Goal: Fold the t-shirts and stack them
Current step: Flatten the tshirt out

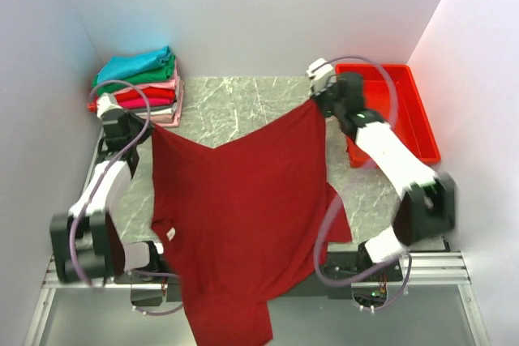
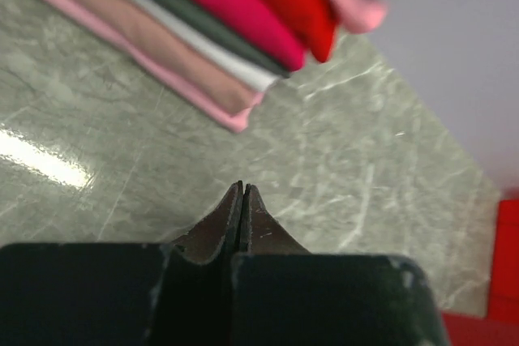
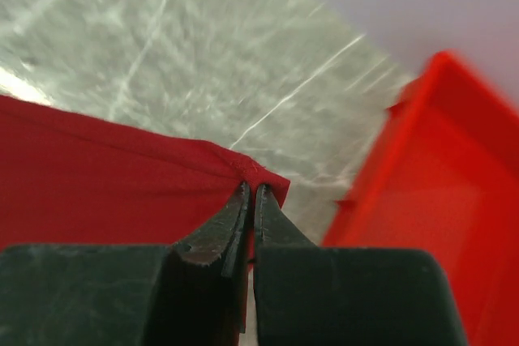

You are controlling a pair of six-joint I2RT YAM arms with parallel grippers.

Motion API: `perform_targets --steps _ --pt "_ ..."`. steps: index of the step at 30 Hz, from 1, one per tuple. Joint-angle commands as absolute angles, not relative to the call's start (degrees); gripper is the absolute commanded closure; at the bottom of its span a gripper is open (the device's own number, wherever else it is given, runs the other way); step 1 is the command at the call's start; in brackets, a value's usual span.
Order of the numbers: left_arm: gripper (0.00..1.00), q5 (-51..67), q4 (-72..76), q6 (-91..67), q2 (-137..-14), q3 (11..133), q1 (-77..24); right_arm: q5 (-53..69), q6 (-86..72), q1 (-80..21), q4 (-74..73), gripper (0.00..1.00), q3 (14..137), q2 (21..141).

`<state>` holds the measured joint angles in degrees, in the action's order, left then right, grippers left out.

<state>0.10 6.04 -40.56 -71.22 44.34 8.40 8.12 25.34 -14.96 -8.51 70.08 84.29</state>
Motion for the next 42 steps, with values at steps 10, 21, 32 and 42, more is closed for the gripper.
perform_targets --steps 10,21,32,42 --pt "1.0 3.2 14.6 -35.8 -87.2 55.9 8.3 3.0 27.5 -14.2 -3.2 1.0 83.6 105.4" --pt "0.99 4.4 11.9 -32.6 -89.3 65.5 8.3 2.7 25.0 -12.2 -5.0 1.0 93.9 108.9" --pt "1.0 9.1 12.7 -29.7 -88.9 65.0 8.3 4.5 24.7 -12.1 -5.3 1.0 95.6 111.7" --pt "0.99 12.6 12.2 -30.5 -81.3 56.6 8.3 7.9 22.9 -9.6 -3.8 1.0 91.0 109.5"
